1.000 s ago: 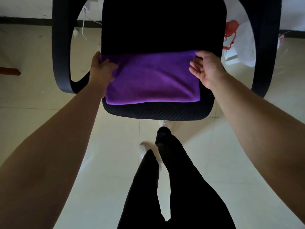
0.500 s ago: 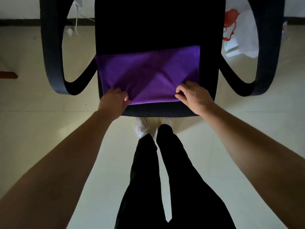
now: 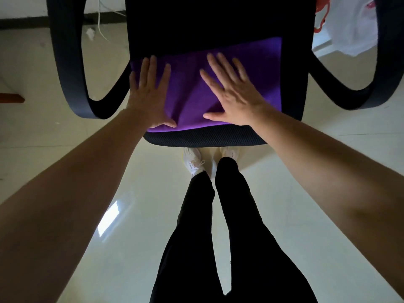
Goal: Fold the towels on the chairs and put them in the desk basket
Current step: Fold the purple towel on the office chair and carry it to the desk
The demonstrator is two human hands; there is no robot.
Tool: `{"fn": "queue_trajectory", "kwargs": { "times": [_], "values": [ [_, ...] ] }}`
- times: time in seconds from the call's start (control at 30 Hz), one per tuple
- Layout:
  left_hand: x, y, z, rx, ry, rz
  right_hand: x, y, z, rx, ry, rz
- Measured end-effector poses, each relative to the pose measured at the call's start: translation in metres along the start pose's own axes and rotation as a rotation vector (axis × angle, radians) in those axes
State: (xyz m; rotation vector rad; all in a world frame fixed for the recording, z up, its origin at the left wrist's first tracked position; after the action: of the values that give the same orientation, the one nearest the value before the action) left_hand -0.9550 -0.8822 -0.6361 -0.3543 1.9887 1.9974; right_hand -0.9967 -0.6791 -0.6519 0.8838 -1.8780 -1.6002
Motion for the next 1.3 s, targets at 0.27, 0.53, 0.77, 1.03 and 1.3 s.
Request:
{"fn": "queue_trajectory", "kwargs": {
  "times": [0.27,0.53,0.77,1.03,1.3],
  "values": [
    [0.012,-0.018,-0.005,-0.026,0.013,-0.055,-0.022,-0.010,0.044,-0.063,-0.059,-0.014],
    [0.012,-0.007,0.006,-0.014,0.066,-0.144,-0.081,0.006,0.098,-0.022,-0.428,0.016],
    [0.031,0.021,0.065,-0.078,-0.155,0.060,-0.092,0.015,0.103,0.185,-1.010,0.151],
    [0.050,-0.004,0.086,0.025,-0.184,-0.061,-0.090,0.008,0.108,0.334,-1.026,-0.064],
    [0.046,-0.005,0.072,0.082,-0.262,-0.054,-0.089,0.003,0.109,0.457,-1.053,-0.099]
  ]
}}
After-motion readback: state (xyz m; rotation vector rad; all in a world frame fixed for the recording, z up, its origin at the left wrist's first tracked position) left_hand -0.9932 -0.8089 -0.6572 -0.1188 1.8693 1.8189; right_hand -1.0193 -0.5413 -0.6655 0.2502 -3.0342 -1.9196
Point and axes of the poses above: each hand's wrist, its own x-axis towards the middle knuckle, its own y-axis out of the back of the hand, z = x × y, the point moved 5 cm from there along x, towards the middle knuckle, and after that the axes turned 14 degrees about z, right-handed, at the moved point
